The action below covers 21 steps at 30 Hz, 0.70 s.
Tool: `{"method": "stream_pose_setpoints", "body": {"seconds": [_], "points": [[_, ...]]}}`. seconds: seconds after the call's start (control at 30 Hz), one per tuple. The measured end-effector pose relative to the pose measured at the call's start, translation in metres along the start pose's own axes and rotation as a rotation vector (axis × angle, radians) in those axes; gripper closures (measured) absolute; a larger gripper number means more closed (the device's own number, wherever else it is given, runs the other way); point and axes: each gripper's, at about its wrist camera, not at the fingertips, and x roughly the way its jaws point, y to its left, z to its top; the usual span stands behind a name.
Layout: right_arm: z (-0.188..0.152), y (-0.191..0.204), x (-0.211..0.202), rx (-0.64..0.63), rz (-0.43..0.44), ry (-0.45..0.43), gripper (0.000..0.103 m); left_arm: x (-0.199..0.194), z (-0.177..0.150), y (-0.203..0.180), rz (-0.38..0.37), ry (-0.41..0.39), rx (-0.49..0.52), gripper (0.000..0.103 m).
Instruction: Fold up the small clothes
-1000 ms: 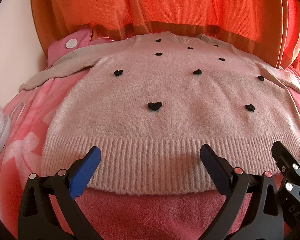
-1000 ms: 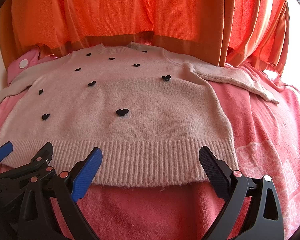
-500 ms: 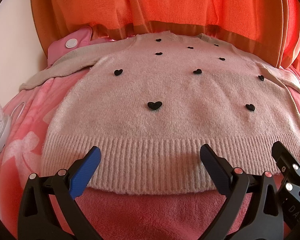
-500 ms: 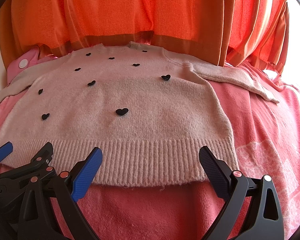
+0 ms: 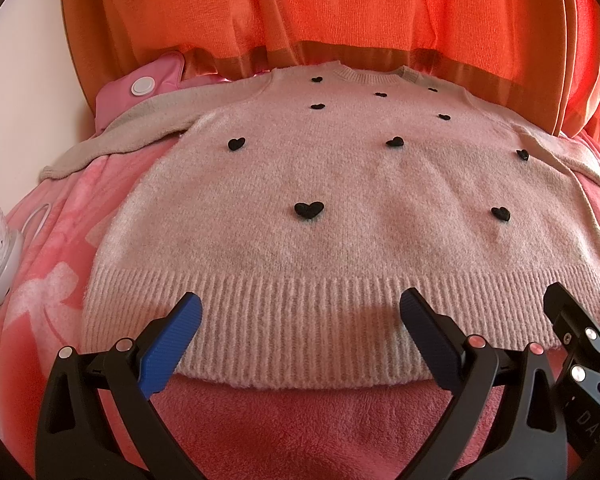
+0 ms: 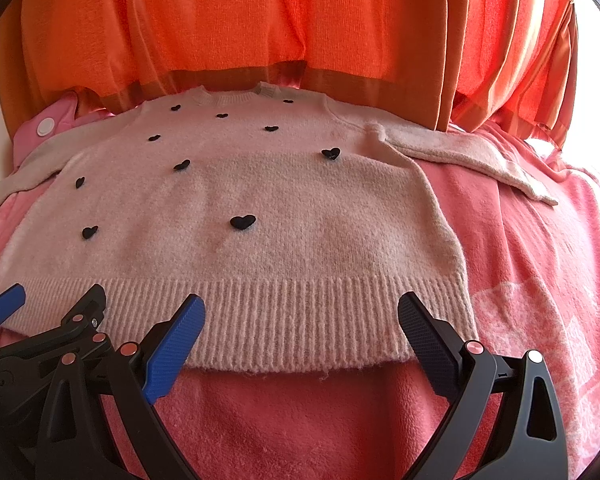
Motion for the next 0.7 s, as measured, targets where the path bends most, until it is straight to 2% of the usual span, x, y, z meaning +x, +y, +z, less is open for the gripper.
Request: {"method": "stream_pose_setpoints", "body": {"seconds": [0.3, 0.37, 0.43, 0.53, 0.63, 0.7], "points": [[-0.001, -0.003, -0.001, 0.000, 0.011, 0.007, 0.007, 0.000, 0.000, 0.001, -0.005, 0.005, -0.003, 0.006], [0.001, -0.011, -0.003, 0.019, 0.062, 0.026, 0.007, -0.001, 0.000, 0.003, -0.022, 0.018, -0.012, 0.005], [0.010, -0.026, -0.007, 0.069, 0.128, 0.045, 0.008, -0.003, 0.003, 0.006, -0.076, 0.053, -0.028, 0.005], [0.037, -0.076, -0.016, 0.200, 0.196, 0.025, 0.008, -0.010, 0.016, 0.012, -0.136, 0.071, -0.041, 0.005], [0.066, -0.147, -0.001, 0.335, 0.200, 0.022, 0.007, -0.013, 0.037, 0.014, -0.114, 0.057, -0.044, 0.005], [0.078, -0.210, 0.028, 0.456, 0.159, 0.045, 0.006, -0.007, 0.057, 0.008, -0.089, 0.068, -0.031, 0.005]]}}
